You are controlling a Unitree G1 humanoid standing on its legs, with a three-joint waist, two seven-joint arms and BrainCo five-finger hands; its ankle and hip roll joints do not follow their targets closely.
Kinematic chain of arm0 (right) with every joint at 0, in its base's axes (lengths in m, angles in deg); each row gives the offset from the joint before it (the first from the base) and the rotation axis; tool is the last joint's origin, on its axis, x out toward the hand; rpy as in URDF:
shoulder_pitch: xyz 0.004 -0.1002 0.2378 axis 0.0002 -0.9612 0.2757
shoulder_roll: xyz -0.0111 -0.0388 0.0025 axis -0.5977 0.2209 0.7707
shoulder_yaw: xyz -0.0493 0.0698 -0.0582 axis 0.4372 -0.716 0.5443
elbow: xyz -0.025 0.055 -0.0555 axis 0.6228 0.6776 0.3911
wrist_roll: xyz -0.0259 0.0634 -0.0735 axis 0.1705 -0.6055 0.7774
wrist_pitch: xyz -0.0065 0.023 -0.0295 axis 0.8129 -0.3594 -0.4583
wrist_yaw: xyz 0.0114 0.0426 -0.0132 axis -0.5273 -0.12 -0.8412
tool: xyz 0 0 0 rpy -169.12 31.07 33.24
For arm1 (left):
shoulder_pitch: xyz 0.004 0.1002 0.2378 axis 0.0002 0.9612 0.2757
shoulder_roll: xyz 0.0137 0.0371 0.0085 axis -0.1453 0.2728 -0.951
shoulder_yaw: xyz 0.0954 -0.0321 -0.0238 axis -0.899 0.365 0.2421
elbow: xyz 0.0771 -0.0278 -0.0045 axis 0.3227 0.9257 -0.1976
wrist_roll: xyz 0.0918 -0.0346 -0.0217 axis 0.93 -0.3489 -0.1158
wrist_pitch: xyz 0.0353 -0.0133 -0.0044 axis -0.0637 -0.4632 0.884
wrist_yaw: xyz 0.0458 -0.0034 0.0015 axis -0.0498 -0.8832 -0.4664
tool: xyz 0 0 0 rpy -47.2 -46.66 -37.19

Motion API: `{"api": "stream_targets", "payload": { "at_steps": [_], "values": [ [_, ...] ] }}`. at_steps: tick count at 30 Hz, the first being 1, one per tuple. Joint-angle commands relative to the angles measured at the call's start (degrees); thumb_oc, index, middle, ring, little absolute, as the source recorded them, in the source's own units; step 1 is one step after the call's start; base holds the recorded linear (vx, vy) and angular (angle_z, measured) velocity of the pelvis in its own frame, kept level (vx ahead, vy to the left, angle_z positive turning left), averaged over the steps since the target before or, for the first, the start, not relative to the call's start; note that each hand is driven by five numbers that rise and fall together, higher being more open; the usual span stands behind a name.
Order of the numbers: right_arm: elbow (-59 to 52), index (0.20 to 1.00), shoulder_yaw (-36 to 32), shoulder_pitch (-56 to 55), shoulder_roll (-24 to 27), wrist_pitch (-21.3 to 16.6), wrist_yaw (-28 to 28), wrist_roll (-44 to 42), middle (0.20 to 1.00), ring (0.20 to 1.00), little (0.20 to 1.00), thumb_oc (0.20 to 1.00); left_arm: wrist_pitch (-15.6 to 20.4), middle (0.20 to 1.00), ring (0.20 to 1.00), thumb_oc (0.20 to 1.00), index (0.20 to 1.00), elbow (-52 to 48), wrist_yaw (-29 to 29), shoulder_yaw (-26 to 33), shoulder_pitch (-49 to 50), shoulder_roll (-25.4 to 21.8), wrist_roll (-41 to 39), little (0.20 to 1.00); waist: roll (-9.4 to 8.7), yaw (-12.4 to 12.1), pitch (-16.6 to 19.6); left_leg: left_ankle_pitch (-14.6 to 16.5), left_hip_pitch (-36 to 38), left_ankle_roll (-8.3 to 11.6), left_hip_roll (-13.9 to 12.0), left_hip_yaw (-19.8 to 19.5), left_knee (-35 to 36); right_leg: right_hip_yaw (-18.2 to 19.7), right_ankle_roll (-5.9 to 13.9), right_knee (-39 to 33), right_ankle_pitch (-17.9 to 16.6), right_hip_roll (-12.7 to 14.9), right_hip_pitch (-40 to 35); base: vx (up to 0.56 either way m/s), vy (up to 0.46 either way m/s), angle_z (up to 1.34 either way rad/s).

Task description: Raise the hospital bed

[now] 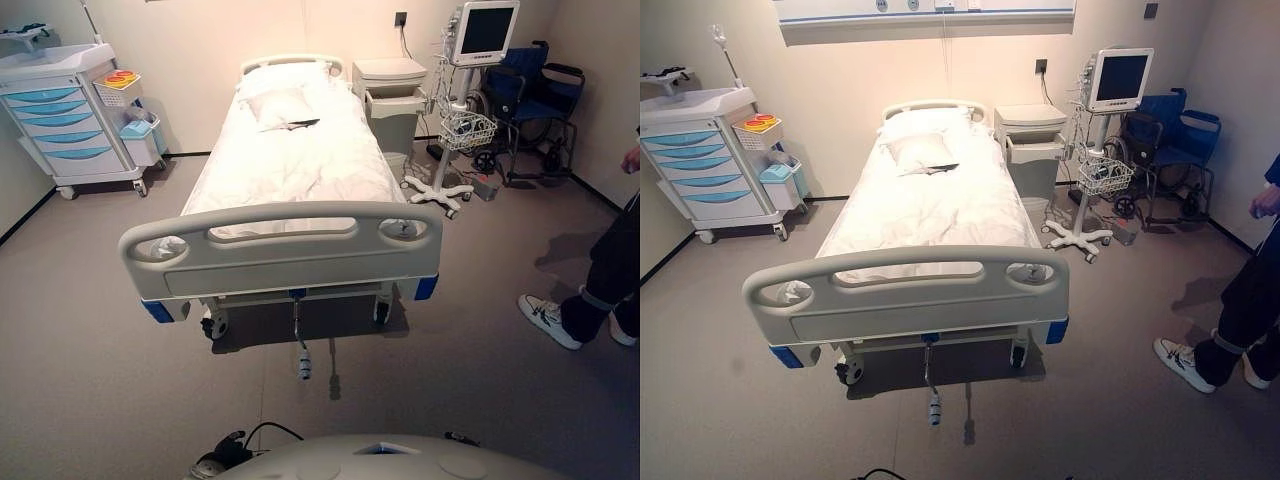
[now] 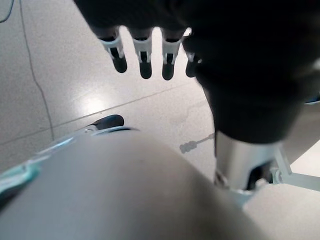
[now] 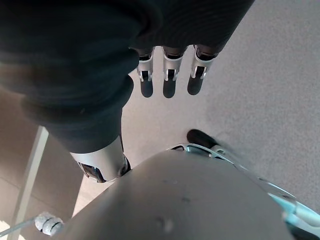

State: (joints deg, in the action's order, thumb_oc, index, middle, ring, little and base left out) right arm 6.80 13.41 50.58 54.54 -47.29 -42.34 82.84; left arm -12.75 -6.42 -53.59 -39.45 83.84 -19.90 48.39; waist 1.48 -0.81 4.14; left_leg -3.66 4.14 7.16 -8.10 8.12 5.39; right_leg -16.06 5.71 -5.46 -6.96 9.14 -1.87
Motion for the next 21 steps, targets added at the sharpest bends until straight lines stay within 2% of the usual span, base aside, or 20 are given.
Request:
{"api": "stream_targets", "payload": {
  "at_steps": [1, 21],
  "values": [
    [3.09, 1.000, 0.32, 3.70, -1.34, -0.90, 0.09, 0.85, 1.000, 1.000, 1.000, 1.000, 0.93, 1.000, 1.000, 1.000, 1.000, 2.61, 0.26, 1.01, -4.14, 0.94, 1.54, 1.000, -2.18, 0.09, -4.04, 4.09, 3.63, -5.08, 5.21, 0.25, -0.39, -0.19, 2.53, 1.85, 3.40, 0.60, -5.28, 0.00, 0.000, 0.00],
    [3.50, 1.000, 0.35, 3.39, -1.44, -0.80, 0.32, 0.92, 1.000, 1.000, 1.000, 1.000, 0.95, 1.000, 1.000, 1.000, 1.000, 2.70, 0.30, 2.34, -3.73, 0.65, -0.02, 1.000, -2.10, 0.00, -3.49, 4.33, 3.89, -5.07, 5.19, 0.15, -0.39, -0.21, 2.50, 1.54, 3.38, 0.59, -5.64, 0.00, 0.000, 0.00]
  ]
}}
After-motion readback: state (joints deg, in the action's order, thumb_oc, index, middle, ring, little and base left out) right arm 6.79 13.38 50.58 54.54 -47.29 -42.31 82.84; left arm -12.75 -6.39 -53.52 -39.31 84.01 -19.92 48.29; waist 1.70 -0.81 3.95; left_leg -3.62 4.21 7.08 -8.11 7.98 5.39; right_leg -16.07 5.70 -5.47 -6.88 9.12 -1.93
